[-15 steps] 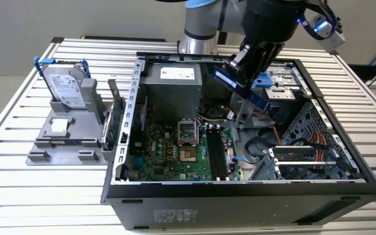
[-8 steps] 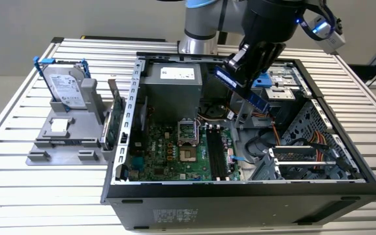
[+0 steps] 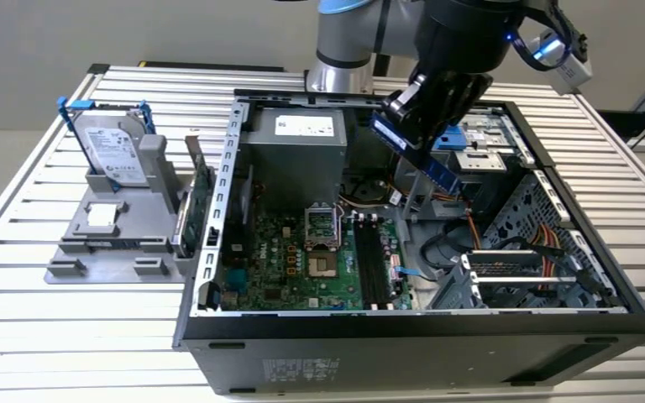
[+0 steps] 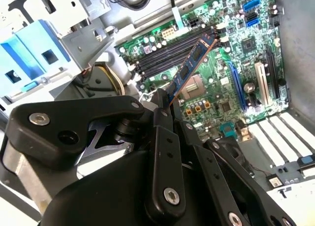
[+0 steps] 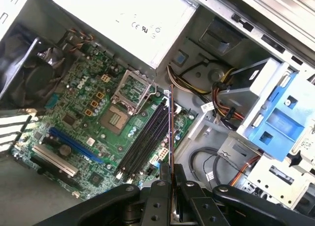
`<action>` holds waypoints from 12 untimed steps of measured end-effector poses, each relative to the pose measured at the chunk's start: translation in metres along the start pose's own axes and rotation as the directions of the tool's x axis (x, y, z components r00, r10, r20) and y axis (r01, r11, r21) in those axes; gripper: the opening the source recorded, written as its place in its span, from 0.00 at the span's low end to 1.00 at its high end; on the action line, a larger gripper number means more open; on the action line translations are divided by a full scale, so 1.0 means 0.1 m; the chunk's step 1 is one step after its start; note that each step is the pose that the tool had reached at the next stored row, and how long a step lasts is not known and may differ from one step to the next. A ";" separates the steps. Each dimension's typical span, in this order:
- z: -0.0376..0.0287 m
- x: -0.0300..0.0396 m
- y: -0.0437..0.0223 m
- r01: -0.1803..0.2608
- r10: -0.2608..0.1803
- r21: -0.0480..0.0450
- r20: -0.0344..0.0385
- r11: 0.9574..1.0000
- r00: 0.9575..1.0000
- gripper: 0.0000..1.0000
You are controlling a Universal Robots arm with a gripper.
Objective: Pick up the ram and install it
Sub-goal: 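Insert the ram into the slot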
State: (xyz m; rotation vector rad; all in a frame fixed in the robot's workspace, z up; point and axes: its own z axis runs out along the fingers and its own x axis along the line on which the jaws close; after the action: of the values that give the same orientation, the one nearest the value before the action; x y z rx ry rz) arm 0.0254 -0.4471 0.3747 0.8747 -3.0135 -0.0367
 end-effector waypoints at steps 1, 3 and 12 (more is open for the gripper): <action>0.000 0.000 0.000 -0.007 0.007 0.000 0.000 1.000 1.000 0.00; 0.000 -0.001 -0.001 -0.020 0.020 0.000 0.000 1.000 1.000 0.00; 0.001 -0.004 -0.003 -0.085 0.085 0.000 0.002 0.996 0.996 0.00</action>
State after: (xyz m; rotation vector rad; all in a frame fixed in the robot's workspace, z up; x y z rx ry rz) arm 0.0259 -0.4471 0.3746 0.7462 -3.0485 -0.0372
